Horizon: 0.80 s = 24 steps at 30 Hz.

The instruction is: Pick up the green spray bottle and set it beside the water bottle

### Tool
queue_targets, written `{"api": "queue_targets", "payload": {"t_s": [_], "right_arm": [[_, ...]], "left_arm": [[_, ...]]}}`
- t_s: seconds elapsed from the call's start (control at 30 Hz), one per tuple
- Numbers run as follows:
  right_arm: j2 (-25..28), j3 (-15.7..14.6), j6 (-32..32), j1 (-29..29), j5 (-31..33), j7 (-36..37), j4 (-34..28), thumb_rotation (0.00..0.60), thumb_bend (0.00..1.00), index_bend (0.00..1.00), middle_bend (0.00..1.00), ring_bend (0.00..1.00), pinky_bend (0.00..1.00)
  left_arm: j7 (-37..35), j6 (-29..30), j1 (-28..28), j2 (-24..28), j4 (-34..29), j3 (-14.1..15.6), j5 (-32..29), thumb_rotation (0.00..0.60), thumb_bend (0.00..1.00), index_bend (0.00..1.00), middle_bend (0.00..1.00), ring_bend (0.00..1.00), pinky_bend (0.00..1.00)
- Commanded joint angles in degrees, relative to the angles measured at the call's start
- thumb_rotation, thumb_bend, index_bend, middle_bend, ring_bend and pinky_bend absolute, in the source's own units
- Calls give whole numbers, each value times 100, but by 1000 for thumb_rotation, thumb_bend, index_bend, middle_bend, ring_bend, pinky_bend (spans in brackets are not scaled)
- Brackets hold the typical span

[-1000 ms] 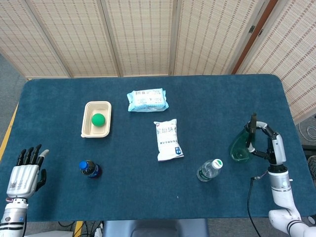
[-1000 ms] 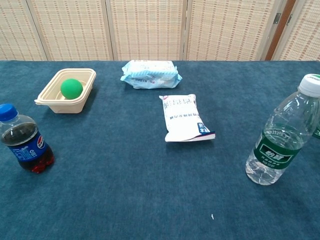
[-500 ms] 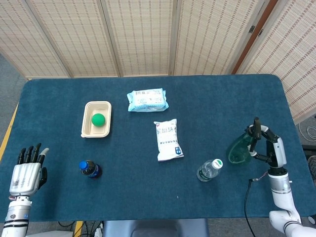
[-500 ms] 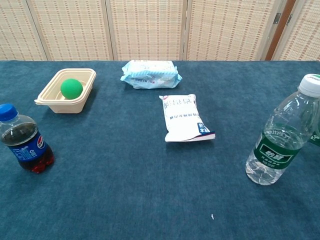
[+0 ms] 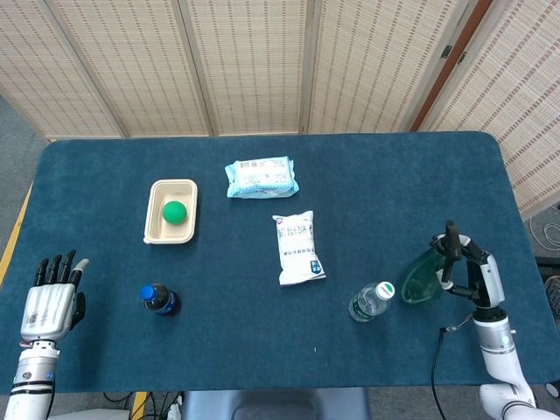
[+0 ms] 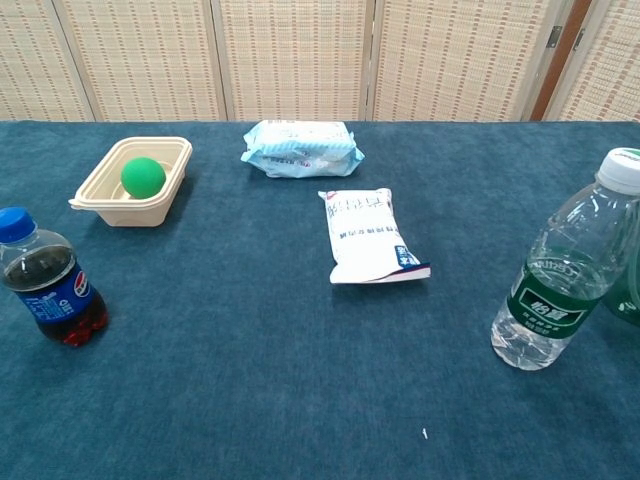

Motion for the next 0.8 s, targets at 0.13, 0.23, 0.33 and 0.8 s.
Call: {"api": "queue_targets", "payload": {"t_s": [0.13, 0.23, 0.33, 0.8], "right_arm": [[-118, -172, -12, -67, -98, 149, 228, 600, 287, 428, 466, 319, 463], [-166, -215, 6, -98, -109, 173, 297, 600, 286, 428, 466, 319, 463], [-203, -238, -8, -126, -99, 205, 341, 600, 286, 427, 466, 319, 463], [-351, -437, -17, -331, -161, 232, 471, 600, 286, 427, 466, 319, 463]], "left_arm": [[-375, -86, -73, -207, 442, -52, 29, 600, 614, 141, 52, 0, 0], [-393, -113, -106, -253, 534, -62, 18, 600, 613, 141, 52, 0, 0], [-367, -98, -128, -270, 531, -62, 41, 600, 613, 141, 52, 0, 0], [-203, 100, -37, -373, 432, 87, 142, 600, 613, 141, 52, 0, 0]]}}
